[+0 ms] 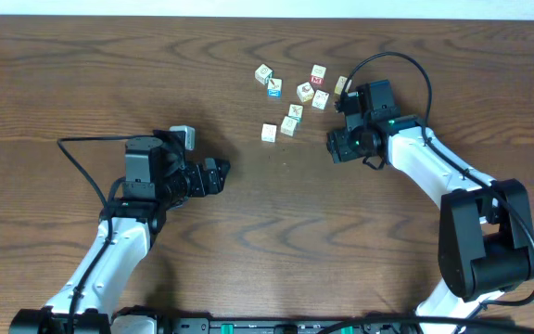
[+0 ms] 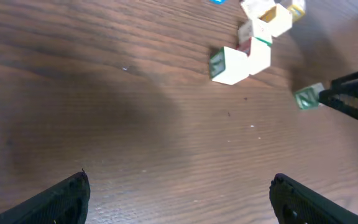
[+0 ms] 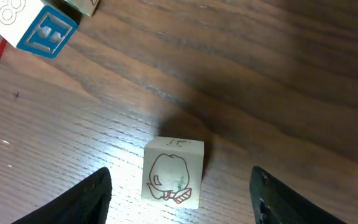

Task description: Lift 3 blocks

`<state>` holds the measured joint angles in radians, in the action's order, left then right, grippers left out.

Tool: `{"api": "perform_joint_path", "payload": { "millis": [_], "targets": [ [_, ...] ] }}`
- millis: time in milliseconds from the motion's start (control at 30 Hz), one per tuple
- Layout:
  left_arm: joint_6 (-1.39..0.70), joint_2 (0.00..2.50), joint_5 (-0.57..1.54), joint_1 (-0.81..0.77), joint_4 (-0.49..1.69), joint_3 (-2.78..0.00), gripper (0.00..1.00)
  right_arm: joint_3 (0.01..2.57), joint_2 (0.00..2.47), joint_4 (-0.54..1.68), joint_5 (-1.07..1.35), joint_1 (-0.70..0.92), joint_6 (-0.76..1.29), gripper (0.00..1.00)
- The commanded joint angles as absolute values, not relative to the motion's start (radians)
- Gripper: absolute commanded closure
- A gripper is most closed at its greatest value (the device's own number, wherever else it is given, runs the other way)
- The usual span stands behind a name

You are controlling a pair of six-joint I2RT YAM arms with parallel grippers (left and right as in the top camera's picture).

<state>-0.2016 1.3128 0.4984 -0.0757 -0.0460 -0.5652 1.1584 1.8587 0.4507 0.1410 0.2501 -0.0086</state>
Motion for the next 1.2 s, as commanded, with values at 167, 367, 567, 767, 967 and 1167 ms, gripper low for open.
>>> {"api": "perform_joint_path", "payload": {
  "millis": [167, 367, 567, 767, 967, 1167],
  "targets": [
    [-0.220, 1.410, 0.358, -0.154, -0.043, -0.680, 0.11, 1.169, 1.914, 0.448, 0.137, 0.250, 0.003, 0.41],
    [-0.223, 1.569, 0.346, -0.242, -0.007, -0.811, 0.13, 1.169, 1.929, 0.449, 0.139, 0.249, 0.006, 0.48],
    [-0.218, 1.687, 0.302, -0.325, 0.039, -0.917, 0.14, 1.169, 1.929, 0.450, 0.139, 0.249, 0.011, 0.52],
    [-0.180, 1.719, 0.192, -0.382, 0.082, -0.976, 0.13, 1.169, 1.929, 0.448, 0.139, 0.249, 0.015, 0.53],
    [-0.149, 1.728, 0.113, -0.393, 0.081, -1.007, 0.13, 1.169, 1.929, 0.445, 0.139, 0.250, 0.048, 0.59],
    [-0.131, 1.818, 0.112, -0.393, 0.082, -1.073, 0.13, 1.169, 1.929, 0.445, 0.139, 0.250, 0.052, 0.62]
  ]
}}
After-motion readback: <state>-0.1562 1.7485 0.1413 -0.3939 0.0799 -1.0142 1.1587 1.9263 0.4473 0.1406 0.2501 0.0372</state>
